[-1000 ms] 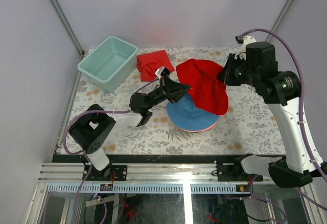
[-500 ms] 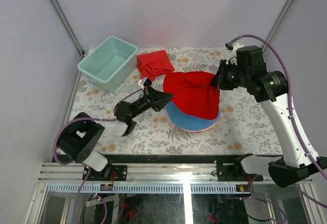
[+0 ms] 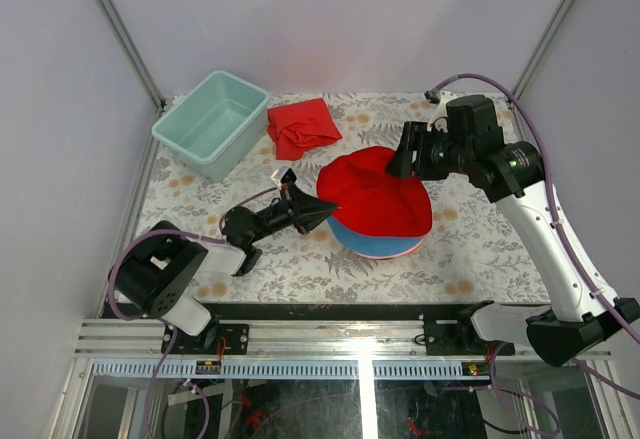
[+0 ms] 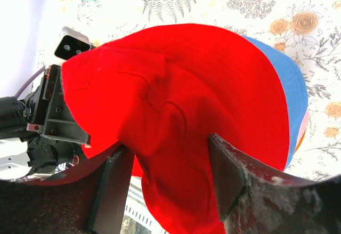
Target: Stack the hats
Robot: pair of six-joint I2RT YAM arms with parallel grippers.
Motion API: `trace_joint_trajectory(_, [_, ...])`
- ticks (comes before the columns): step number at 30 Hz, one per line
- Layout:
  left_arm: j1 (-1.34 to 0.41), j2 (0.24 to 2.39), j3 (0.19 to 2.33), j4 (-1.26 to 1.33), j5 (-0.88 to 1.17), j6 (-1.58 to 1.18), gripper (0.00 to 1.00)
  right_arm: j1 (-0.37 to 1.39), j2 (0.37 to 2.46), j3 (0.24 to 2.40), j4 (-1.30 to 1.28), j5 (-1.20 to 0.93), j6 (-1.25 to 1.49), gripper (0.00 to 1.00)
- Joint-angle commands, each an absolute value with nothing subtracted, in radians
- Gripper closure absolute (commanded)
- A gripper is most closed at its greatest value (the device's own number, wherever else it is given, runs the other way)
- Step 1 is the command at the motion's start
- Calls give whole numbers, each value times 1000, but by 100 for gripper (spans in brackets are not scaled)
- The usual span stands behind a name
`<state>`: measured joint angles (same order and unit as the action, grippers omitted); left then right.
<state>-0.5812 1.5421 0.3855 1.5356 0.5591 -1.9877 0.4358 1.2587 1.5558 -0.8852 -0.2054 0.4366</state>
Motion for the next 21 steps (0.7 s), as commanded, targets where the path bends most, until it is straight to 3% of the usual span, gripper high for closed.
trace_joint_trajectory(1, [-566,1572,381,1608,636,-1945,100,443,1228,1621,-849,-174,426,33])
trace_joint_trajectory(7, [-546,1606,372,1608,726,-1900,100,402,1233,1687,-906,-14,376,28])
trace_joint_trajectory(12, [-515,1615,364,1608,779,-1885,100,231,1268,1684,-946,-31,378,27])
trace_joint_trajectory(21, [-438,1624,374,1606,892,-1874,100,-14,1229,1389,-721,-503,414,28])
